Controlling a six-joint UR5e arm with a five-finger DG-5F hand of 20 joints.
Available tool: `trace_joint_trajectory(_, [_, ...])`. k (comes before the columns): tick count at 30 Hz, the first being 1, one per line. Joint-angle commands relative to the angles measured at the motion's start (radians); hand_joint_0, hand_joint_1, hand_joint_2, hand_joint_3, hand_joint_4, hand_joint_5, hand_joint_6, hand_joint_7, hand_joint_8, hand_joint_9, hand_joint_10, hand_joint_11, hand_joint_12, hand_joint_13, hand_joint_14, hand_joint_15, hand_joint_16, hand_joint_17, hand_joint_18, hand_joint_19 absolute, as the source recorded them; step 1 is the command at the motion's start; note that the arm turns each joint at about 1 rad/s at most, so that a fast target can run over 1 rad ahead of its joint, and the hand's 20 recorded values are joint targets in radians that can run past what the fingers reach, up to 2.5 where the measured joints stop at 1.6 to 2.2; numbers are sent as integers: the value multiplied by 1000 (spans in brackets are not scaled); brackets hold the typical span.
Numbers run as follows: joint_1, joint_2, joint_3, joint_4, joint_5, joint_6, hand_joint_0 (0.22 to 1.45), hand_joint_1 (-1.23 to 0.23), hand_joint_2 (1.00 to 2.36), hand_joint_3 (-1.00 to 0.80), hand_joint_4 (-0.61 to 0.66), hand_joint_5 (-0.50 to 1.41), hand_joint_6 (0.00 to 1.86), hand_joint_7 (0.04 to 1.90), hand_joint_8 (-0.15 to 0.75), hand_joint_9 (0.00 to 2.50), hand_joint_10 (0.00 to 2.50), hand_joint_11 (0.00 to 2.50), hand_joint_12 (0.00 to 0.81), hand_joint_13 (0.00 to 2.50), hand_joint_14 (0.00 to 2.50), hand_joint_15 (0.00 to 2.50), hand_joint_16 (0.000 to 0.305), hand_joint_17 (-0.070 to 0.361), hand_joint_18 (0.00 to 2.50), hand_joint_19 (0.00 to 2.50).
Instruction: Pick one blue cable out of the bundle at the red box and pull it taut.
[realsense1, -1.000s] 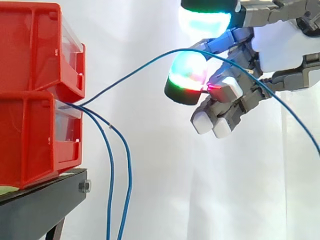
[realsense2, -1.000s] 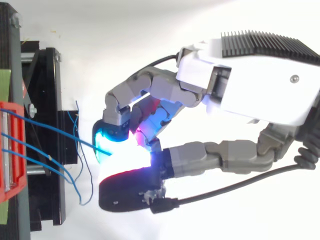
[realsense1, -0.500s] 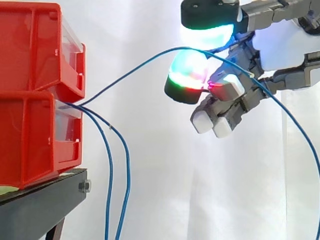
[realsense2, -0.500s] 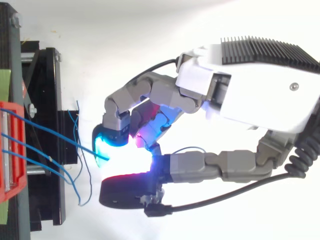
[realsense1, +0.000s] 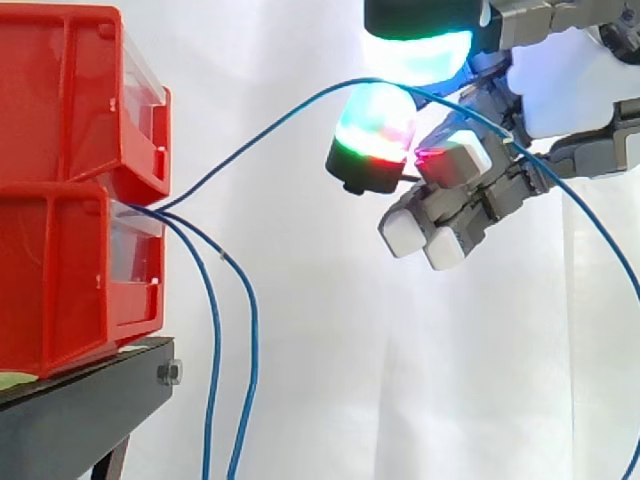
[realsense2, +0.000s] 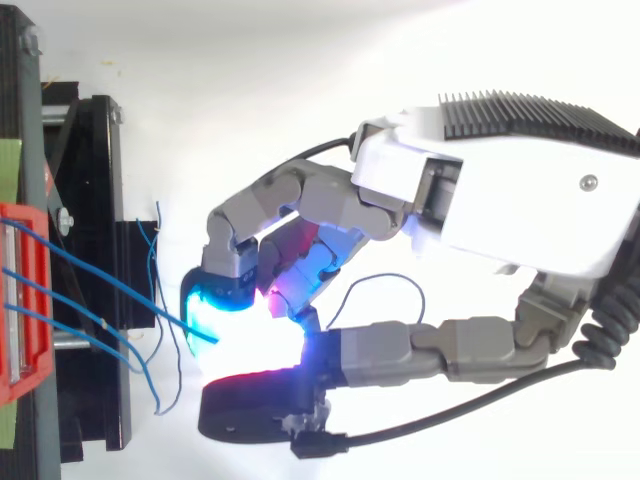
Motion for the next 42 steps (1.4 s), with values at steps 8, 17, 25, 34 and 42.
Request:
trace_joint_trajectory(8, [2, 0, -1, 0, -2, 37, 614, -827, 1016, -81, 166, -127, 901, 980, 417, 1082, 8, 1038, 436, 758, 13, 418, 55, 124, 722, 409])
trace_joint_trajectory(17, [3, 0, -12, 1, -5, 40, 624, -866, 1017, -125, 155, -135, 905, 957, 398, 1052, 9, 1035, 421, 743, 14, 413, 53, 119, 703, 411])
trace_joint_trajectory(25, [2, 0, -13, 1, -5, 43, 648, -934, 1015, -236, 135, -140, 904, 963, 379, 1035, 11, 1045, 406, 728, 14, 419, 49, 111, 683, 399])
trace_joint_trajectory(34, [2, 0, -35, 5, -5, 43, 700, -958, 1007, -413, 126, -143, 909, 925, 371, 1030, 10, 1030, 400, 732, 15, 406, 48, 109, 691, 374])
trace_joint_trajectory(42, [2, 0, -41, 14, -5, 43, 662, -915, 1008, -405, 142, -139, 909, 959, 373, 1051, 10, 1032, 396, 734, 14, 415, 48, 107, 688, 400])
